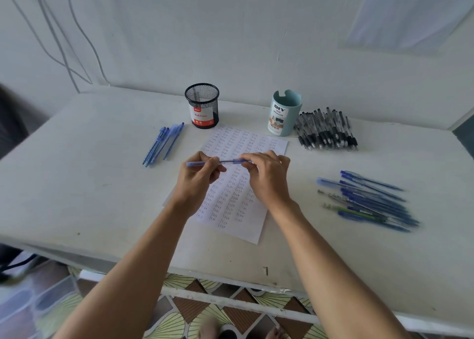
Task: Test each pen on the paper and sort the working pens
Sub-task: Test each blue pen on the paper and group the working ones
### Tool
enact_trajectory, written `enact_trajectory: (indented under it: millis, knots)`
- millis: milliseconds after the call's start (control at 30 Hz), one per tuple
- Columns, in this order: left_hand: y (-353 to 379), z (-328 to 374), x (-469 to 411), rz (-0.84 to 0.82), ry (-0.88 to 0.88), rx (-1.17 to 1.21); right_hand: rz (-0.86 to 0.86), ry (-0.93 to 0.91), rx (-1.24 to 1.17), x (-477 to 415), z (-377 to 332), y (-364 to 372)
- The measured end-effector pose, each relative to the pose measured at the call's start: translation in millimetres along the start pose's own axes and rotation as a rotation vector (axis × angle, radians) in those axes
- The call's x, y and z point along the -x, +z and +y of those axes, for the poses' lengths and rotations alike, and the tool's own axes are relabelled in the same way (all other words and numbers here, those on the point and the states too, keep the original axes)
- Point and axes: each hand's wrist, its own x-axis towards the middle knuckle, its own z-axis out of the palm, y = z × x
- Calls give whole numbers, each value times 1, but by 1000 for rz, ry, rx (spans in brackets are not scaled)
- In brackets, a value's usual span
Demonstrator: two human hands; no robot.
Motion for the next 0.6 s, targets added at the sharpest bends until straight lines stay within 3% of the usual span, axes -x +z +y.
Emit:
enact_trajectory:
  millis: [133, 233, 400, 467, 600]
  knots:
    - [-11, 0, -2, 47, -2, -9, -43, 5, 5, -7, -7, 2]
    - [-26, 4, -9, 145, 42, -40, -220, 91, 45, -7, -16, 1]
    - [-73, 12, -32, 653, 106, -203, -455, 118, 240, 1, -5, -6]
    - [-93, 13, -40, 733, 101, -346, -534, 131, 277, 5, 1, -6]
    - [-108, 6, -51, 716, 39, -803, -552, 132, 310, 11, 3, -4]
